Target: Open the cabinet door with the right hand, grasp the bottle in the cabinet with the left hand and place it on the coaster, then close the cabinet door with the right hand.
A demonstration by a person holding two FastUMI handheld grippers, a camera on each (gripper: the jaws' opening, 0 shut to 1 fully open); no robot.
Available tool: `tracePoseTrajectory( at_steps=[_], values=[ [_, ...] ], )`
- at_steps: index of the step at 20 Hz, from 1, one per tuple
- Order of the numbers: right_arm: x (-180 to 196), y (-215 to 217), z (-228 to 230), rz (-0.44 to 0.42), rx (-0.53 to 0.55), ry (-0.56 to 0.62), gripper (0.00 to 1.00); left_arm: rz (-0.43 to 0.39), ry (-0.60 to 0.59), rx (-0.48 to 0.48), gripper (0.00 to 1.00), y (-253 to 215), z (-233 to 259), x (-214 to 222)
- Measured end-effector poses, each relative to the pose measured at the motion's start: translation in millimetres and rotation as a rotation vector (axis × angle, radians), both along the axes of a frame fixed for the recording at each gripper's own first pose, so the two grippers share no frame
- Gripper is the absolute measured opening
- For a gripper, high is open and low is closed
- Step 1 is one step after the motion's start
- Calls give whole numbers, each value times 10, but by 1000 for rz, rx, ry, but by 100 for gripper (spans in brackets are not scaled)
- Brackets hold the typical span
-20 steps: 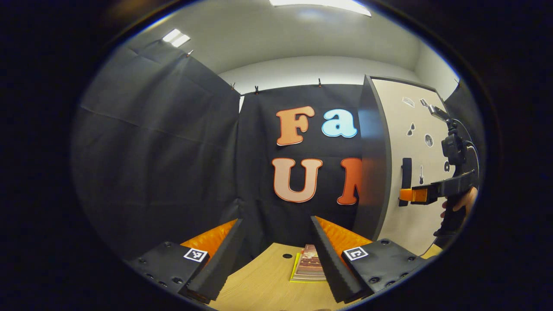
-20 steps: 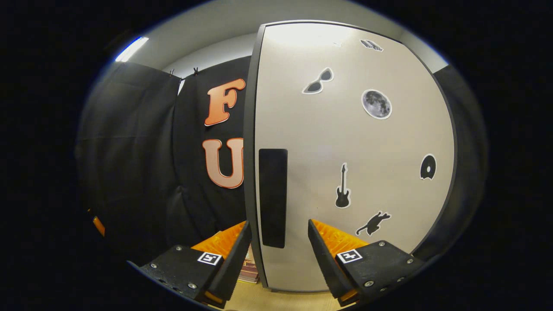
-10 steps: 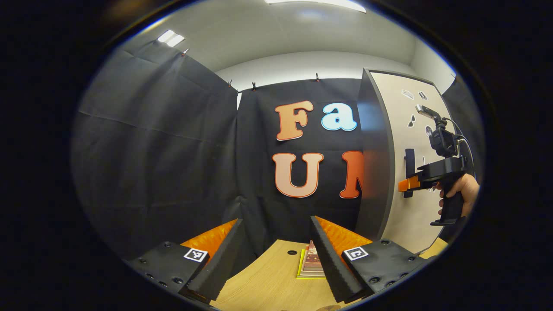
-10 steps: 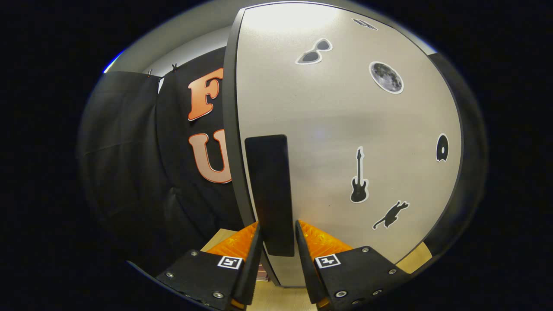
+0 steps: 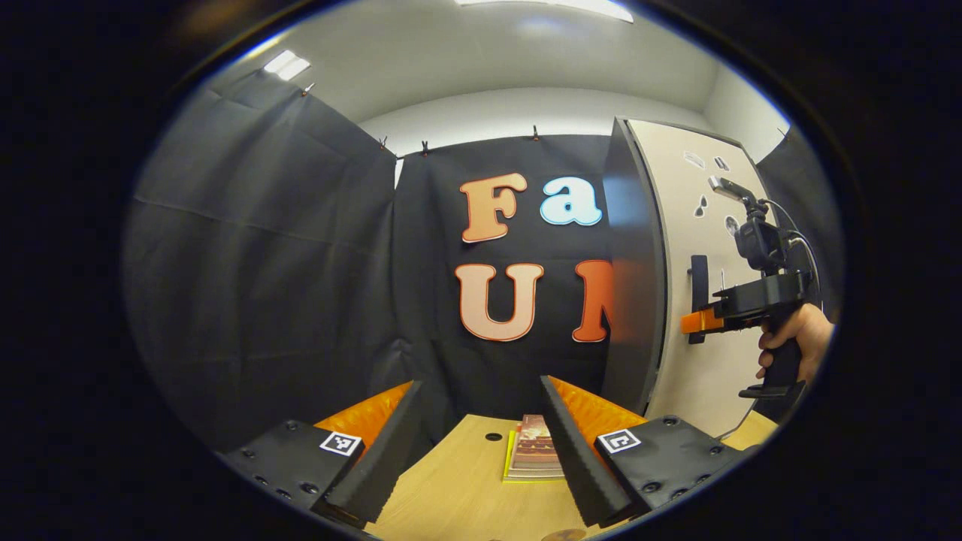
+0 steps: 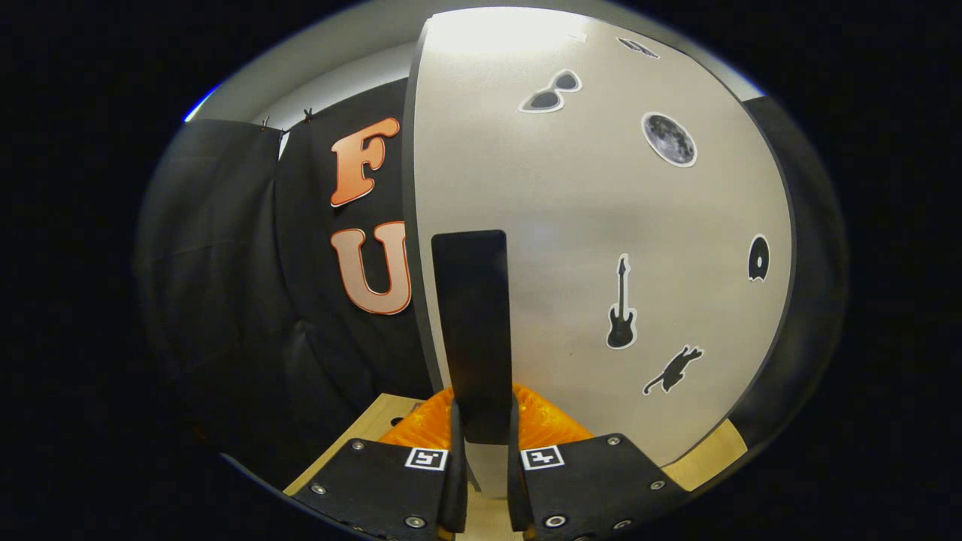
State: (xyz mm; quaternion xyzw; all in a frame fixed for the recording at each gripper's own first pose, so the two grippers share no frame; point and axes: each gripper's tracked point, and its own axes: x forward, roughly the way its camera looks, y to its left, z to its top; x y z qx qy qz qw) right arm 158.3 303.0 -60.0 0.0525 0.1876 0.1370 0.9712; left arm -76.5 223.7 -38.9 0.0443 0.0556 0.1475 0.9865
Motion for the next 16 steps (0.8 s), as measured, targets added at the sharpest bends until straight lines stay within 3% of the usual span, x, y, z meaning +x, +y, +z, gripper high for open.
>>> tracePoseTrajectory(
  at_steps=[4, 10, 16],
  values=[
    [-311, -41, 109, 53, 24, -11, 21, -73, 10, -11, 99, -293, -45, 185],
    [-994, -464, 226, 103, 35, -28, 21, -184, 13, -19, 98, -795, -61, 451],
    [-1553, -918, 278, 121, 46, -44, 21, -216, 24, -52, 98, -1110, -126, 524]
  ],
)
